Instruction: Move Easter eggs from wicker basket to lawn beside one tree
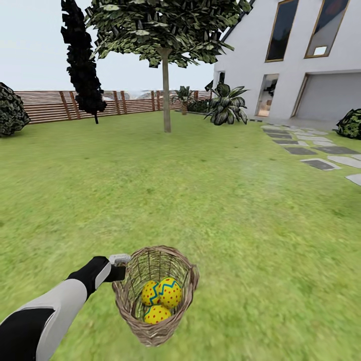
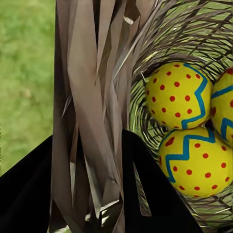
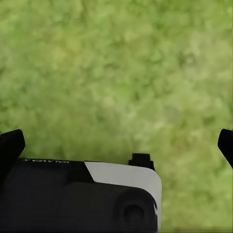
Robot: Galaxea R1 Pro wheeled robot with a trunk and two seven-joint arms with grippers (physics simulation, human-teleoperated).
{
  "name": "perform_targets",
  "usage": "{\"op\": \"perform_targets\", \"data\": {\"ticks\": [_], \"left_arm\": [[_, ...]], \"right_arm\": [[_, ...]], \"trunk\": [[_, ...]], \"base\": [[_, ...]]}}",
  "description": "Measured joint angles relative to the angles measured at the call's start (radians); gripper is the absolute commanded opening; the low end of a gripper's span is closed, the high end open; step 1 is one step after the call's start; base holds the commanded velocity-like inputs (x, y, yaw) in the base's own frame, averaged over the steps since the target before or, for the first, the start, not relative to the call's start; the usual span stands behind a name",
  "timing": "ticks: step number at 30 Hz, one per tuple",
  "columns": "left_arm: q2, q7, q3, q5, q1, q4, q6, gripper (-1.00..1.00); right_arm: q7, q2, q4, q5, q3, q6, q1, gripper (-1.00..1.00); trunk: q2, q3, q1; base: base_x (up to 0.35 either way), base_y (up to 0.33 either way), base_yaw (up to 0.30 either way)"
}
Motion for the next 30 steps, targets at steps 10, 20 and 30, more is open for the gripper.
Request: {"op": "perform_targets", "data": {"ticks": [10,20,30], "left_arm": [[0.019,-0.001,-0.004,-0.002,0.0,0.001,0.001,-1.0],[0.019,-0.001,-0.002,0.0,0.0,0.0,0.001,-1.0],[0.019,-0.001,-0.002,-0.001,0.0,0.0,0.001,-1.0]], "right_arm": [[0.0,0.008,-0.001,0.003,0.0,-0.003,0.018,1.0],[0.0,0.01,0.001,0.001,0.0,0.005,0.021,1.0],[-0.001,0.023,0.0,0.0,0.0,0.002,0.021,1.0]], "trunk": [[0.07,0.031,-0.038],[0.14,0.063,-0.077],[0.197,0.088,-0.108]], "base": [[0.001,0.0,0.0],[0.28,0.067,0.0],[0.312,0.078,0.0]]}}
